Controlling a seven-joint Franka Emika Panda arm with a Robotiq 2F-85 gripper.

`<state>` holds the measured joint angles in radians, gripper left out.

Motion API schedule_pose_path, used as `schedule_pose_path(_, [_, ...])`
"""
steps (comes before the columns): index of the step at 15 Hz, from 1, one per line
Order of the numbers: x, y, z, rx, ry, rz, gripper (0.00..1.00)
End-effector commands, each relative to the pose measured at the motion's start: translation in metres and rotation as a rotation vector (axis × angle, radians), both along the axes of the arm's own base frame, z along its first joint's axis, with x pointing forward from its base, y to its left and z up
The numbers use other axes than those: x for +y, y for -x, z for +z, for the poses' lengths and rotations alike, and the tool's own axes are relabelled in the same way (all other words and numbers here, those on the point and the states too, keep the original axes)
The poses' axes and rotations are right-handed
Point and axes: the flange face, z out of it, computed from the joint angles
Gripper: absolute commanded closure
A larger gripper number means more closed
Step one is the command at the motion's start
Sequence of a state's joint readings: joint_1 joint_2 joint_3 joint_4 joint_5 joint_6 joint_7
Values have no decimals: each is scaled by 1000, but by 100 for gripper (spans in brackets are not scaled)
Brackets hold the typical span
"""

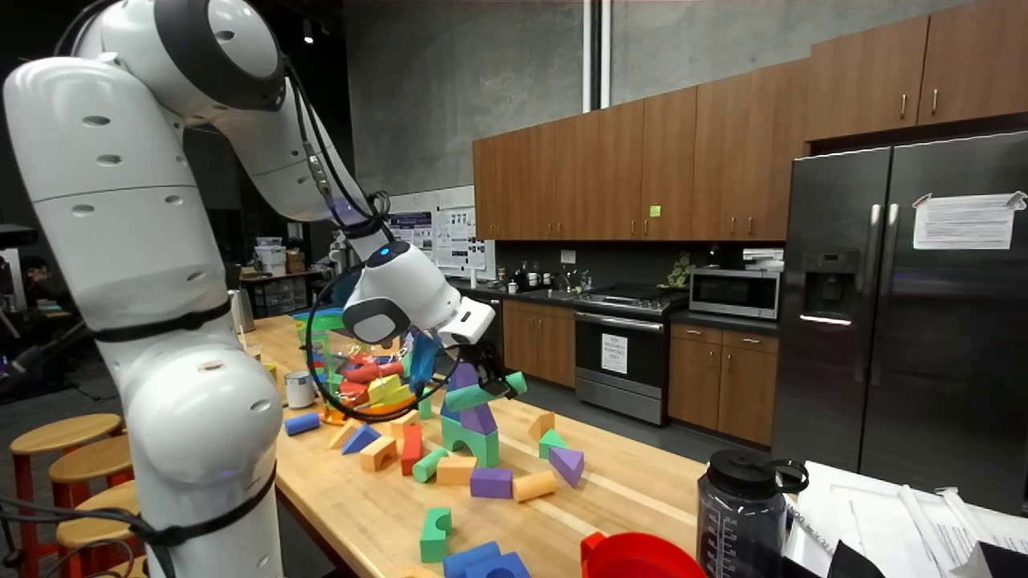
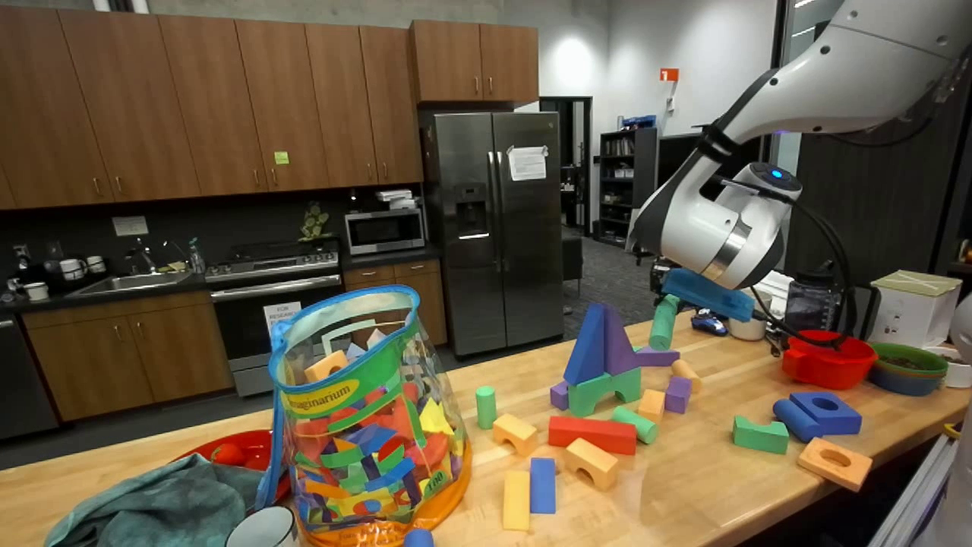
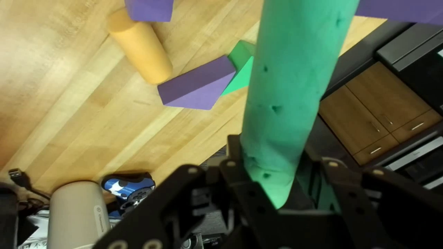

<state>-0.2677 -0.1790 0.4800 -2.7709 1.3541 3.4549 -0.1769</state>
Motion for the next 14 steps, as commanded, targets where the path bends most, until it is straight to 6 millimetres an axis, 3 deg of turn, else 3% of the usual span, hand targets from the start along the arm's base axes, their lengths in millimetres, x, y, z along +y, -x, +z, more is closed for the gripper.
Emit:
schedule_pose_path(1, [6, 11, 17, -58, -3, -57, 85])
schedule_pose_path(8, [37, 26, 28, -119, 9, -113, 85])
schedule_pose_path(14, [75, 44, 17, -145, 32, -138, 85])
